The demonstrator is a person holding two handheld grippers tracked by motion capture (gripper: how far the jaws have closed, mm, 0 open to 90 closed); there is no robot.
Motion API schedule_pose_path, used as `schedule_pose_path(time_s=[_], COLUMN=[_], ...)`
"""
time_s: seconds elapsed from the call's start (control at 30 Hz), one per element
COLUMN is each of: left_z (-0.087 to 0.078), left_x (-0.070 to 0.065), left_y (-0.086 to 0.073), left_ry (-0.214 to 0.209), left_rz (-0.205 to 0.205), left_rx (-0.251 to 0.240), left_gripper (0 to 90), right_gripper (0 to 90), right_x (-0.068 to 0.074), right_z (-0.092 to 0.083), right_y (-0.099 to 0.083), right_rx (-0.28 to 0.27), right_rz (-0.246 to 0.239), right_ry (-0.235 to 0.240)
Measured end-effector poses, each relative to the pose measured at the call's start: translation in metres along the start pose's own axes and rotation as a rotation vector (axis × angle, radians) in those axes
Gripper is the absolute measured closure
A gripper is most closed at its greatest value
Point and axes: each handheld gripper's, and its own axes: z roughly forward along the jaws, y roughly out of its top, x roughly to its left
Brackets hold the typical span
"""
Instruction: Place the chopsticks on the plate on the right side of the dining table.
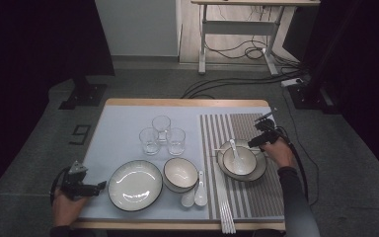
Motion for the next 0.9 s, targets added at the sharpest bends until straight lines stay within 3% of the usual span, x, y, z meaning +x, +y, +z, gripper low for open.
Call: schedule_pose_path(time_s=[0.33,0.5,0.73,0.9], left_z=[0.0,0.0,0.0,0.0], left_x=[0.0,0.0,0.0,0.0], left_y=[0.0,0.0,0.0,0.0], left_ry=[0.0,0.0,0.0,0.0], left_rz=[0.0,0.0,0.0,0.0], left_rx=[0.0,0.0,0.0,0.0], left_gripper=[0.8,0.8,0.8,0.8], right_gripper=[15.7,28.0,37.2,43.7], right_x=[-0.022,-0.032,-0.038,-0.045], right_z=[-0.018,-0.013,-0.003,0.002], right_y=[-0.027,-0.042,-0.054,-0.059], right_rx=[0.015,0.034,0.058,0.06], right_rz=[0.006,0.032,0.044,0.068], right_ry=[0.003,-0.017,-0.038,-0.024])
